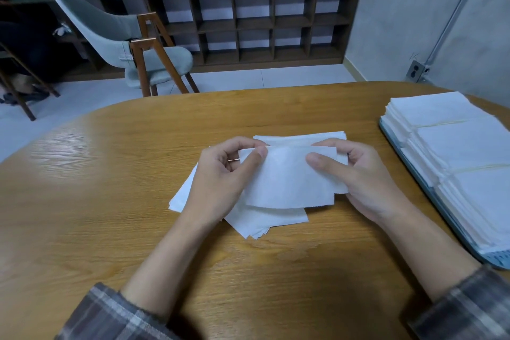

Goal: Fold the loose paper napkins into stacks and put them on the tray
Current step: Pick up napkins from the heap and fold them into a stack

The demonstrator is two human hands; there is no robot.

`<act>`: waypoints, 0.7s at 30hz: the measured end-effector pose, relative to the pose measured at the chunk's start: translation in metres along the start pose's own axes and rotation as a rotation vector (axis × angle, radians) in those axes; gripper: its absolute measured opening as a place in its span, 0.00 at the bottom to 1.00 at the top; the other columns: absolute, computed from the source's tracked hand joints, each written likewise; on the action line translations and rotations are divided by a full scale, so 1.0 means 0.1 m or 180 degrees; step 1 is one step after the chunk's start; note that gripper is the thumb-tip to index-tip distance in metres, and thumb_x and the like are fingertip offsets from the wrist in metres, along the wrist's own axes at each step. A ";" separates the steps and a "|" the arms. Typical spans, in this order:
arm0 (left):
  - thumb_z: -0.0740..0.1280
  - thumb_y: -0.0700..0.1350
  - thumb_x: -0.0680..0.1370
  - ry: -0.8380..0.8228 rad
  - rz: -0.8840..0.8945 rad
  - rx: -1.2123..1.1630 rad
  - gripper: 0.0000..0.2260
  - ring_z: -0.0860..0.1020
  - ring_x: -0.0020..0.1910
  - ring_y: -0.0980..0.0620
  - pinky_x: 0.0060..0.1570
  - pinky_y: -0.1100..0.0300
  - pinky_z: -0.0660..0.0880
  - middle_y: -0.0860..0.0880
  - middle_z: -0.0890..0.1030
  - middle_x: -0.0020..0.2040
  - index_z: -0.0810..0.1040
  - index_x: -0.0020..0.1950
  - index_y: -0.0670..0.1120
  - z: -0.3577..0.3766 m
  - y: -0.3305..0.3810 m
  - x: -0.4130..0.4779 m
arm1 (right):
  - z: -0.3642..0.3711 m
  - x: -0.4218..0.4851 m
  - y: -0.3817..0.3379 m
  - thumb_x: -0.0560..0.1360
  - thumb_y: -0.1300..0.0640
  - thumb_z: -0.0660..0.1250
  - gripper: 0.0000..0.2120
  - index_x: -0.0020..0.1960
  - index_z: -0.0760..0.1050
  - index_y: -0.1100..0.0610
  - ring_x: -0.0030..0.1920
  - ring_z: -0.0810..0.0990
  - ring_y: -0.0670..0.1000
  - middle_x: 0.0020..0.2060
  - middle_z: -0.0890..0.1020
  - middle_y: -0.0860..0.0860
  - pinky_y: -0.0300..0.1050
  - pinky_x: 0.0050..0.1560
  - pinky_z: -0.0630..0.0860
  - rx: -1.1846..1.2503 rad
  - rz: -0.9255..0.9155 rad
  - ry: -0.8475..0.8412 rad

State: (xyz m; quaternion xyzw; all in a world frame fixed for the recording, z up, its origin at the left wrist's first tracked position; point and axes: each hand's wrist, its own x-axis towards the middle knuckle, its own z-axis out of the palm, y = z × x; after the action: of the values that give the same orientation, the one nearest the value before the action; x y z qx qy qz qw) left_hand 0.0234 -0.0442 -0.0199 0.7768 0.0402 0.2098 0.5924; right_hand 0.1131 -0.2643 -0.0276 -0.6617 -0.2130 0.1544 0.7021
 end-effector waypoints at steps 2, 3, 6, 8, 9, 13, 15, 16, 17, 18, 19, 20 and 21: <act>0.72 0.43 0.82 0.0100 -0.0043 -0.0090 0.04 0.76 0.33 0.54 0.34 0.59 0.71 0.55 0.86 0.39 0.87 0.50 0.48 0.01 -0.04 0.01 | 0.00 0.01 0.00 0.74 0.56 0.75 0.12 0.55 0.85 0.61 0.55 0.88 0.58 0.52 0.89 0.55 0.55 0.57 0.82 -0.0041 0.0073 0.0051; 0.73 0.43 0.81 0.0115 -0.0085 -0.0136 0.03 0.80 0.36 0.52 0.37 0.57 0.74 0.52 0.87 0.42 0.87 0.51 0.48 0.02 -0.05 0.01 | 0.00 0.01 0.01 0.74 0.56 0.76 0.12 0.56 0.85 0.60 0.55 0.87 0.58 0.53 0.89 0.56 0.57 0.59 0.82 -0.0057 0.0083 0.0066; 0.75 0.40 0.79 0.0053 -0.0218 -0.0288 0.04 0.82 0.39 0.58 0.37 0.66 0.76 0.54 0.88 0.46 0.87 0.54 0.46 0.06 -0.06 -0.01 | 0.03 0.01 0.01 0.72 0.55 0.77 0.13 0.55 0.86 0.56 0.54 0.87 0.57 0.52 0.88 0.56 0.57 0.58 0.82 -0.0007 0.0074 0.0117; 0.76 0.39 0.78 0.0090 -0.0257 -0.0303 0.06 0.81 0.39 0.60 0.37 0.67 0.75 0.55 0.87 0.46 0.86 0.54 0.45 0.08 -0.06 -0.02 | 0.05 0.01 0.02 0.71 0.56 0.77 0.14 0.56 0.86 0.55 0.53 0.87 0.54 0.52 0.88 0.54 0.51 0.54 0.83 0.0064 0.0047 0.0107; 0.77 0.39 0.78 0.0159 -0.0257 -0.0287 0.06 0.82 0.40 0.59 0.37 0.66 0.76 0.55 0.87 0.48 0.86 0.53 0.46 0.08 -0.07 -0.02 | 0.06 0.00 0.02 0.71 0.56 0.77 0.15 0.58 0.85 0.54 0.52 0.87 0.53 0.52 0.88 0.54 0.48 0.52 0.82 0.0089 0.0041 0.0086; 0.75 0.40 0.80 0.0397 -0.0090 0.0037 0.06 0.81 0.43 0.57 0.39 0.65 0.74 0.57 0.85 0.49 0.83 0.53 0.50 0.12 -0.10 -0.04 | 0.07 0.00 0.04 0.72 0.56 0.78 0.18 0.61 0.84 0.52 0.55 0.86 0.52 0.55 0.87 0.54 0.48 0.52 0.82 0.0052 0.0059 -0.0014; 0.73 0.38 0.80 0.0303 0.0025 0.0226 0.07 0.81 0.46 0.55 0.42 0.61 0.75 0.59 0.85 0.48 0.83 0.49 0.51 0.13 -0.12 -0.05 | 0.09 -0.01 0.04 0.74 0.58 0.77 0.16 0.61 0.84 0.51 0.54 0.85 0.51 0.54 0.87 0.53 0.46 0.52 0.81 -0.0063 0.0014 0.0007; 0.72 0.37 0.81 0.0239 0.0034 0.0267 0.08 0.81 0.45 0.55 0.43 0.59 0.74 0.58 0.85 0.47 0.84 0.47 0.51 0.13 -0.12 -0.05 | 0.09 -0.01 0.04 0.76 0.60 0.77 0.15 0.61 0.84 0.50 0.52 0.85 0.50 0.52 0.87 0.52 0.45 0.51 0.81 -0.0146 -0.0010 0.0046; 0.71 0.36 0.80 0.0177 0.0034 0.0274 0.10 0.81 0.44 0.57 0.43 0.59 0.72 0.58 0.86 0.46 0.85 0.46 0.50 0.12 -0.12 -0.05 | 0.09 -0.01 0.04 0.77 0.61 0.76 0.14 0.60 0.84 0.49 0.51 0.86 0.50 0.52 0.87 0.52 0.45 0.50 0.80 -0.0214 -0.0019 0.0085; 0.71 0.35 0.80 0.0125 0.0052 0.0264 0.11 0.81 0.45 0.58 0.45 0.61 0.72 0.58 0.87 0.46 0.86 0.45 0.50 0.11 -0.12 -0.04 | 0.08 -0.01 0.05 0.77 0.62 0.76 0.14 0.60 0.84 0.49 0.51 0.86 0.51 0.52 0.87 0.52 0.46 0.50 0.81 -0.0245 -0.0018 0.0113; 0.72 0.35 0.79 0.0064 0.0064 0.0243 0.11 0.82 0.47 0.59 0.47 0.63 0.72 0.58 0.87 0.46 0.87 0.45 0.50 0.10 -0.11 -0.04 | 0.08 -0.01 0.05 0.77 0.62 0.75 0.14 0.60 0.84 0.48 0.52 0.86 0.52 0.52 0.87 0.53 0.49 0.51 0.81 -0.0249 -0.0019 0.0129; 0.73 0.36 0.79 -0.0017 0.0045 0.0208 0.09 0.83 0.49 0.59 0.50 0.63 0.73 0.58 0.87 0.47 0.88 0.46 0.50 0.09 -0.11 -0.03 | 0.08 -0.01 0.05 0.77 0.62 0.75 0.15 0.60 0.83 0.48 0.53 0.85 0.53 0.53 0.87 0.53 0.51 0.53 0.81 -0.0253 -0.0041 0.0139; 0.75 0.37 0.78 -0.0105 -0.0011 0.0151 0.08 0.84 0.51 0.58 0.52 0.62 0.75 0.57 0.88 0.49 0.88 0.48 0.50 0.08 -0.10 -0.03 | 0.08 0.00 0.05 0.77 0.62 0.76 0.16 0.61 0.83 0.47 0.53 0.85 0.53 0.54 0.87 0.53 0.53 0.55 0.80 -0.0259 -0.0076 0.0145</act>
State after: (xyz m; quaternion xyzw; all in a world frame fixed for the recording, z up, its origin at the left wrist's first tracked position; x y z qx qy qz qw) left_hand 0.0256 -0.0495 -0.0316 0.7939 0.0367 0.1949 0.5748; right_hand 0.1093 -0.2572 -0.0329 -0.6904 -0.2109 0.1221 0.6812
